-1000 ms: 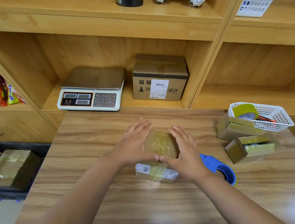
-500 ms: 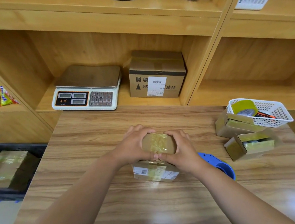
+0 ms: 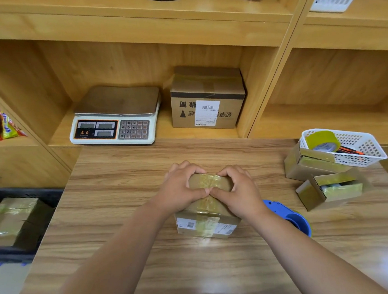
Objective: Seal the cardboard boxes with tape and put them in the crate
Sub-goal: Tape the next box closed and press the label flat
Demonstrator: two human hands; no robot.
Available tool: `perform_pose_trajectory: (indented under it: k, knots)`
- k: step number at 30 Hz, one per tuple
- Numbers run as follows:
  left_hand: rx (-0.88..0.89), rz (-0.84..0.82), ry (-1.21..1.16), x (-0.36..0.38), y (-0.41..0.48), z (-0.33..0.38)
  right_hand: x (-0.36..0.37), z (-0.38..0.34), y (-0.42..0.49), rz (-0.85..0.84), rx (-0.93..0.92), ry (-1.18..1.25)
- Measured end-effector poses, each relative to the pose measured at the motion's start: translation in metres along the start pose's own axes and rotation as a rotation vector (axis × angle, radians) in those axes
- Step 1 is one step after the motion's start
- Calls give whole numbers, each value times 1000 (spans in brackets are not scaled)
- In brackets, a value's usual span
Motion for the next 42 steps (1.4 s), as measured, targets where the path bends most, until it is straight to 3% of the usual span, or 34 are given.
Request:
perform_pose_trajectory:
  k: [14,22,34,42]
  knots:
    - [13,132,38,-5,10,9,-4,-2,10,133,72,17]
    - [-48,118,96,-4,20,13,1,17,15,106,200,237]
    - [-77,101,52,-4,18,6,4,18,6,81,202,365]
    - [-272,326,-48,-18,-2,-10,1,21,-1,167,254,385]
Point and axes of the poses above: each hand's wrist, its own y-axis towards the middle knuckle, its own x-axis out of the palm, z = x × y, the point moved 7 cm from there along y, towards the middle knuckle, and after that the axes turned 1 degree about -z, right-handed, at the moved point
